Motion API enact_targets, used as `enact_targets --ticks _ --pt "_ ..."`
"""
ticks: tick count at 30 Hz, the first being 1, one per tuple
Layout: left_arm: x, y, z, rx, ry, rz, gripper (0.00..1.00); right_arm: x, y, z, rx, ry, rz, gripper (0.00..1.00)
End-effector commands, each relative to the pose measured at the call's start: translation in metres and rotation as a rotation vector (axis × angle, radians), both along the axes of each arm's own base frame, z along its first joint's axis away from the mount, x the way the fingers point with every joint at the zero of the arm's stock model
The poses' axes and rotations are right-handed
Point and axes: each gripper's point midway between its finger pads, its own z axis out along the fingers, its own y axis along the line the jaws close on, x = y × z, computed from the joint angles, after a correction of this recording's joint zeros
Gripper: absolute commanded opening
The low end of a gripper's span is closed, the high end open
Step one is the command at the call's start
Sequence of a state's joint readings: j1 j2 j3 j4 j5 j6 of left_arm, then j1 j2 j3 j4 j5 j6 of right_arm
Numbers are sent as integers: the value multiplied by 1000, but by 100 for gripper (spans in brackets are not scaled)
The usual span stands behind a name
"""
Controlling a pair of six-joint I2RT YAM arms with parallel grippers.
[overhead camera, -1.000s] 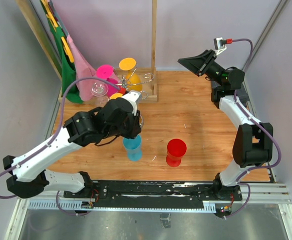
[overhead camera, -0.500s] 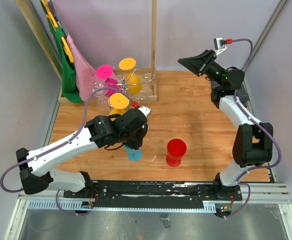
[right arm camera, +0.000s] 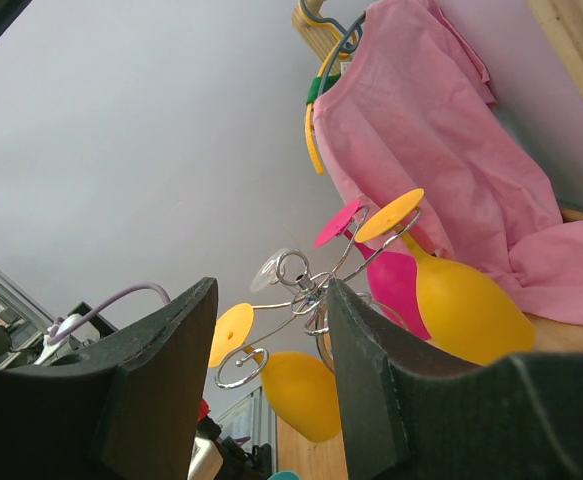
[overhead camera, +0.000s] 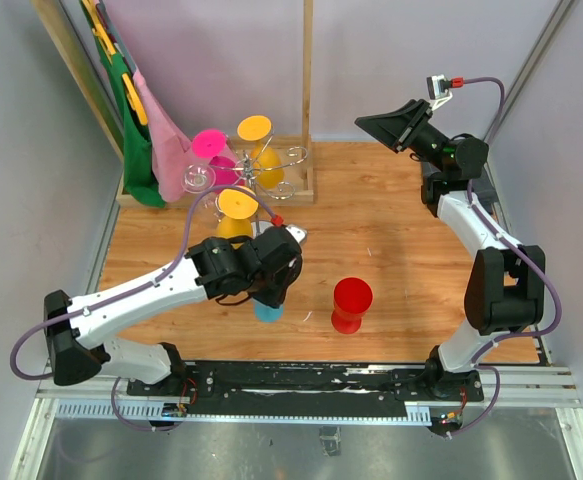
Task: Place the wine glass upside down on the wine glass rack
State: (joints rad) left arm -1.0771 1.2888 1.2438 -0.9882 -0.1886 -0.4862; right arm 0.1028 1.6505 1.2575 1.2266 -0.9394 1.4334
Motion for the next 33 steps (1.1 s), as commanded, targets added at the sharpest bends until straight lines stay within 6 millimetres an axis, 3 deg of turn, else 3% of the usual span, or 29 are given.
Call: enact_targets --ticks 1,17,23,27,33 --pt "1 -2 -9 21 -13 -9 34 -6 4 4 -11 -49 11 50" --pt "7 9 -23 69 -38 30 32 -8 4 4 -8 -47 10 50" --pt "9 12 -25 77 -53 49 17 -9 4 4 -8 -48 10 50" --pt "9 12 -19 58 -56 60 1 -9 4 5 -8 -49 9 50" --pt "10 4 7 -30 -74 82 0 -10 4 5 -9 -49 11 50"
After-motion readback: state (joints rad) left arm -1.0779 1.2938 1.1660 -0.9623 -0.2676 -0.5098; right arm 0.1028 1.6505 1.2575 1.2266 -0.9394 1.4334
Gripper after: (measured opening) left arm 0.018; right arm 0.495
